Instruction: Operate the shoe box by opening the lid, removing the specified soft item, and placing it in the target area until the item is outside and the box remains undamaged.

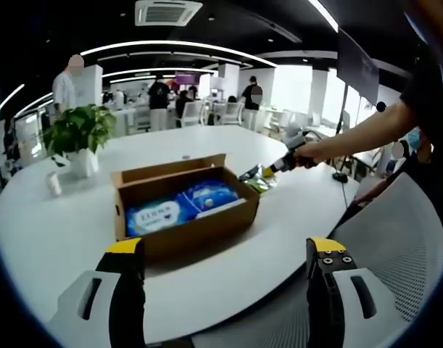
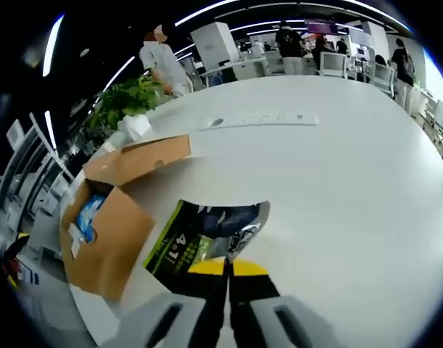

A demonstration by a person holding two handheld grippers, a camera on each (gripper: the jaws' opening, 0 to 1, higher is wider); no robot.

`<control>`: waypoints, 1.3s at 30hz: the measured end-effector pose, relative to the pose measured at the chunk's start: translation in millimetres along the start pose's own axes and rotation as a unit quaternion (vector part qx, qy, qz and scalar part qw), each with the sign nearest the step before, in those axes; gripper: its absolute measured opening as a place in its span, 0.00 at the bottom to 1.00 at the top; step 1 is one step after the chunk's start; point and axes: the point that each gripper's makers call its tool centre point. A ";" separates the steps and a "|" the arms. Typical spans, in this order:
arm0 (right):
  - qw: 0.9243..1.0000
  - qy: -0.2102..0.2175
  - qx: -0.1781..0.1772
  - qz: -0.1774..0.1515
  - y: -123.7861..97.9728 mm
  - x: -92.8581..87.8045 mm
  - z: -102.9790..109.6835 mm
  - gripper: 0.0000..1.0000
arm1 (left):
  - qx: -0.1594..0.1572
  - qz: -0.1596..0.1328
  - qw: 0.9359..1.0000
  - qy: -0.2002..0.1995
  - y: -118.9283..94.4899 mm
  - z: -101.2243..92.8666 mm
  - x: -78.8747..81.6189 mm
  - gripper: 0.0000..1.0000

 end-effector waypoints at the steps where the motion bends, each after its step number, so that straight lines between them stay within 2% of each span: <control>1: 1.000 -0.003 -0.003 0.003 1.8 -0.4 -0.9 0.00 | 0.000 0.001 1.000 0.000 -0.1 0.2 -0.3 0.95; 8: 0.999 -0.045 -0.018 0.010 5.4 -2.1 -0.2 0.00 | 0.002 0.000 1.000 -0.003 -0.5 1.5 -0.4 0.95; 16: 0.997 -0.067 -0.036 0.011 13.2 1.5 -6.3 0.01 | 0.006 -0.003 1.000 -0.006 -0.8 3.5 0.2 0.95; 19: 0.997 -0.070 -0.039 0.011 14.6 1.5 -7.0 0.03 | 0.007 -0.003 1.000 -0.006 -0.9 4.4 0.1 0.95; 25: 0.995 -0.081 -0.065 0.011 21.7 7.0 -26.5 0.11 | 0.008 -0.002 1.000 -0.005 -0.9 4.7 0.0 0.95; 28: 0.994 -0.080 -0.066 0.014 23.4 5.1 -30.1 0.12 | 0.008 -0.002 1.000 -0.005 -1.1 4.6 0.2 0.95; 39: 0.995 -0.072 -0.075 0.007 10.5 2.2 -39.4 0.15 | 0.007 -0.002 1.000 -0.001 -0.9 3.7 0.8 0.95</control>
Point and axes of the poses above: the point that each gripper's makers call its tool centre point, and the gripper's own axes: y roughly forward along the fingers, z roughly to its left, x roughly out of its top, and after that the axes turned 9 degrees about y, right-handed
